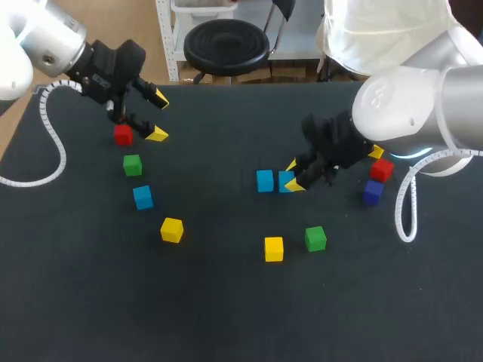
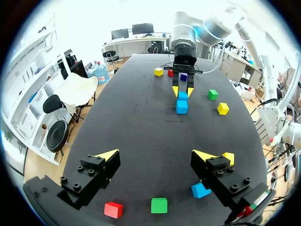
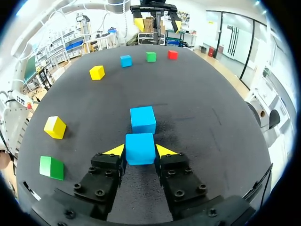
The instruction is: Place the blue cubes, place green cubes on the blue cubes, place the yellow cubes on the green cubes, then place the red cubes on the yellow cubes, and place purple cube on the red cubes.
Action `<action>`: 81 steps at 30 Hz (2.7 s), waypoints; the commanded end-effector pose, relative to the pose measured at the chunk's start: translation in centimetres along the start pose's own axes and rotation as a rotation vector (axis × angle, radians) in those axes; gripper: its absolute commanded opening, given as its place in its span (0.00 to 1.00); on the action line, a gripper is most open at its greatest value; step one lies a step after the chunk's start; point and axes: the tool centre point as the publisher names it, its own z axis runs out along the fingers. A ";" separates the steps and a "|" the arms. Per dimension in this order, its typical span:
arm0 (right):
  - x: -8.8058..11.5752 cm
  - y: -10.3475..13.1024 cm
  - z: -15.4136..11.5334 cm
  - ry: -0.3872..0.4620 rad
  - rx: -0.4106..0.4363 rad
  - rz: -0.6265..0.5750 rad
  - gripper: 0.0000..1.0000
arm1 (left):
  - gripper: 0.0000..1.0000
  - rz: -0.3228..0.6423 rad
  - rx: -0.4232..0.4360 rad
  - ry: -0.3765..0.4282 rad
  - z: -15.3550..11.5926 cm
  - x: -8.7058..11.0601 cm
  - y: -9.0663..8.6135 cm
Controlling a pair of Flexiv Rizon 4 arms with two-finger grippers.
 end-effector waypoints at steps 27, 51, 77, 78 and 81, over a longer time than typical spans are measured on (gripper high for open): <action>0.1 -0.8 0.1 -0.007 -0.012 -0.014 0.09 | 1.00 0.000 -0.003 0.000 0.0 0.0 -0.1; 0.4 -1.0 0.3 -0.013 -0.026 -0.001 0.49 | 1.00 0.000 -0.003 0.000 0.0 0.0 -0.1; 1.0 1.5 -4.2 -0.120 0.055 -0.026 1.00 | 1.00 0.000 -0.003 0.000 0.0 0.0 -0.1; 1.0 1.6 -4.5 -0.119 0.058 -0.026 1.00 | 1.00 0.000 -0.003 0.000 0.0 0.0 -0.1; 1.1 1.9 -5.5 -0.143 0.067 -0.038 1.00 | 1.00 0.000 -0.003 0.000 0.0 0.0 -0.1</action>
